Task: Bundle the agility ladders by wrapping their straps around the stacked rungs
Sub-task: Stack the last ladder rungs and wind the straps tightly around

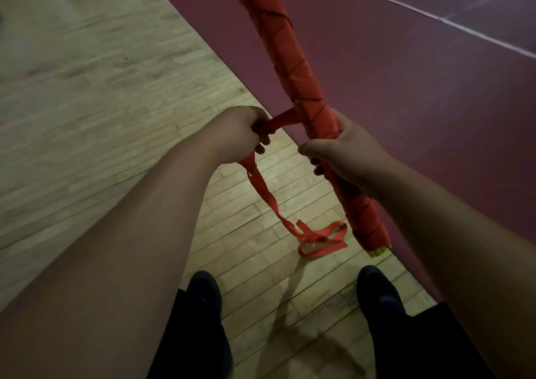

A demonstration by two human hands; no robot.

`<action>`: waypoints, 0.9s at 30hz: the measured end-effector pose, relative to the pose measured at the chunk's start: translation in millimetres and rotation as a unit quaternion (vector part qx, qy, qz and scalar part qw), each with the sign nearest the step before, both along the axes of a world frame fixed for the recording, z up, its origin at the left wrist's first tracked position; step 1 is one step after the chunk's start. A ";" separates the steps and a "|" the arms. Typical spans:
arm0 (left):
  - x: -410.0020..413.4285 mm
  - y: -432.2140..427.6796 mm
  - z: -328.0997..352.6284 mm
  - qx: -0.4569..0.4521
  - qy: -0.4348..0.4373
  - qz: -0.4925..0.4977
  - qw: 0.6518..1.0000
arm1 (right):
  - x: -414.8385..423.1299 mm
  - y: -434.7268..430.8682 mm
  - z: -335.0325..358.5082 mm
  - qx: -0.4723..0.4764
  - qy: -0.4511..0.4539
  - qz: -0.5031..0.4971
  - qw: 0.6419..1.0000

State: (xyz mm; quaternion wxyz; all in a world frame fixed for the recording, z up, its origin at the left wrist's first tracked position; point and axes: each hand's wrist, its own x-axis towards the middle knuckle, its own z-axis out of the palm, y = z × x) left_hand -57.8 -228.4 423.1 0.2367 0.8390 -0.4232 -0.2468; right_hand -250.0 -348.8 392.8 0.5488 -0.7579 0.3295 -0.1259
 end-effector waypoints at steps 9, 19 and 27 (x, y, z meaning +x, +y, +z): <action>35.1 -0.4 -11.4 0.053 -0.107 0.217 0.969 | -0.6 -2.2 -1.1 0.032 -0.006 -0.026 0.999; 21.5 -14.8 16.4 -0.448 0.181 0.321 0.814 | 3.5 2.9 -6.3 0.024 0.028 -0.001 0.999; 39.4 -7.3 -12.9 -0.061 -0.169 0.193 0.965 | 4.0 8.6 -8.0 0.030 0.033 0.011 0.999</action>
